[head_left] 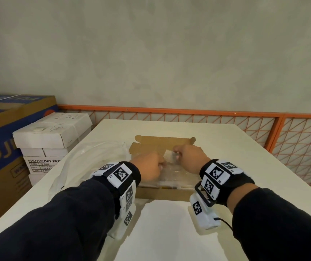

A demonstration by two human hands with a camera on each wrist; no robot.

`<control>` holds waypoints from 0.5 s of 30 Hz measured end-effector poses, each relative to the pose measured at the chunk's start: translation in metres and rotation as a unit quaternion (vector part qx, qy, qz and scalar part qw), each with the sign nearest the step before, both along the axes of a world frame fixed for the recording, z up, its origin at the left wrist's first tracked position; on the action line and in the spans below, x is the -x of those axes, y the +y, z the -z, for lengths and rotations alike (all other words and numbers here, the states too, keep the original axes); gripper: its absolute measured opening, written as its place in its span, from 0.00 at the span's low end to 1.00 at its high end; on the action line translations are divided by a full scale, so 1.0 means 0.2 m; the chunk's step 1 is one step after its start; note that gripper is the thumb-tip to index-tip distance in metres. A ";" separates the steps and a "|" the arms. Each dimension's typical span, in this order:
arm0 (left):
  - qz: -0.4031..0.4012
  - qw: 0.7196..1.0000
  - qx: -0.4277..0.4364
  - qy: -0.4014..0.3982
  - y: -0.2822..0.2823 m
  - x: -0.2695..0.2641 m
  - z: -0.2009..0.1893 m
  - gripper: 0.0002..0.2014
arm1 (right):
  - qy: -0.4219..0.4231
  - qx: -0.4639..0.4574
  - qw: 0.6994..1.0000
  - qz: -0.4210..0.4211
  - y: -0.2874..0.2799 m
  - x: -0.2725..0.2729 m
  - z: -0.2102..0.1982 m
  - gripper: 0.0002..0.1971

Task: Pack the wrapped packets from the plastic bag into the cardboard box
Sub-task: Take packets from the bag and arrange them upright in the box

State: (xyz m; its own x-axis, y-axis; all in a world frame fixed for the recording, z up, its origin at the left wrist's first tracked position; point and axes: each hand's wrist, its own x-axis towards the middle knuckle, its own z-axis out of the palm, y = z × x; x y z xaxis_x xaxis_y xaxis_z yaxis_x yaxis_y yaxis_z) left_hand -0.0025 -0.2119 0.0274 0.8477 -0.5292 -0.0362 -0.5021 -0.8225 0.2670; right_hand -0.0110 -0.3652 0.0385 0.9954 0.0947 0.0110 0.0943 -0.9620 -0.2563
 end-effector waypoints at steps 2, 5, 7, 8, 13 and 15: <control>-0.031 0.999 0.024 0.009 0.05 0.01 -0.03 0.18 | 0.017 0.031 0.999 0.004 0.01 0.01 0.01 0.20; -0.112 0.990 0.089 -0.011 0.16 0.00 -0.09 0.19 | 0.042 0.026 0.999 0.003 0.03 0.03 0.02 0.29; -0.184 0.975 0.123 -0.034 0.25 -0.03 -0.10 0.21 | 0.093 0.071 0.993 -0.029 0.06 0.06 0.04 0.33; -0.220 0.967 0.127 -0.037 0.30 -0.04 -0.09 0.22 | 0.122 0.093 0.987 -0.043 0.07 0.06 0.06 0.34; -0.338 0.937 0.008 0.086 0.45 -0.03 0.05 0.32 | 0.160 0.090 0.982 -0.044 0.11 0.09 0.10 0.38; -0.340 0.932 -0.034 0.122 0.48 -0.02 0.10 0.38 | 0.160 0.090 0.982 -0.043 0.11 0.11 0.09 0.38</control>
